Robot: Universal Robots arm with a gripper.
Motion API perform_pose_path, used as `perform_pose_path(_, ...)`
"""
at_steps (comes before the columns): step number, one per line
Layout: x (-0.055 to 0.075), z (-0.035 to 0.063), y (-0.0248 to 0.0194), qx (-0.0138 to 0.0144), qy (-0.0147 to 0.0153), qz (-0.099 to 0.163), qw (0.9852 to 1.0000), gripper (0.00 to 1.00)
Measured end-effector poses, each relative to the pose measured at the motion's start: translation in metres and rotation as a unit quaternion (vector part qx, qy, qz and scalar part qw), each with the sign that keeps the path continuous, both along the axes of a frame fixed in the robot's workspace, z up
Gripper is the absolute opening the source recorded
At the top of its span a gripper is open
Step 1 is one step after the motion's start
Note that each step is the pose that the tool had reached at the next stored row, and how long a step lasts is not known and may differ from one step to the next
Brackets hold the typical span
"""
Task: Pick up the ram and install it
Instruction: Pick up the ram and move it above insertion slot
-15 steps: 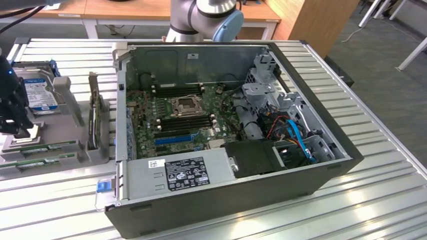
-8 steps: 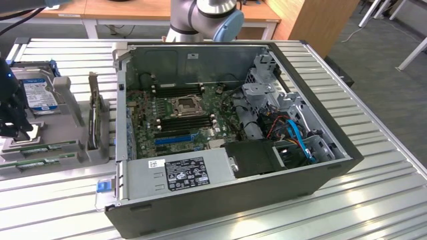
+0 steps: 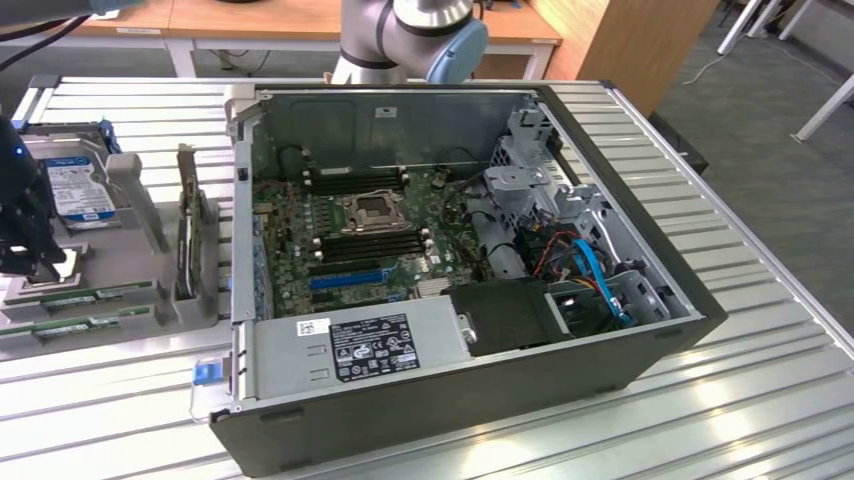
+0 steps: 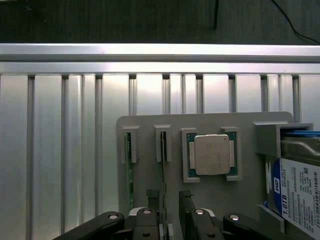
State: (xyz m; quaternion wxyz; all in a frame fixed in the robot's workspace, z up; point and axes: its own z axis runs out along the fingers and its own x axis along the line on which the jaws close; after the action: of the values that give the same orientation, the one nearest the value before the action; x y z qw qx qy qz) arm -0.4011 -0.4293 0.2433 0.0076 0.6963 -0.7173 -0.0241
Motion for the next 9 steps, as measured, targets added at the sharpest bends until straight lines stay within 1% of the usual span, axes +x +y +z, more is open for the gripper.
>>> perform_pose_path(4, 0.0006, 0.0000, -0.0035, 0.0000, 0.0003, 0.000, 1.0000, 0.30)
perform_pose_path(9, 0.0013, 0.0001, -0.0094, 0.0000, 0.0008, 0.000, 1.0000, 0.30)
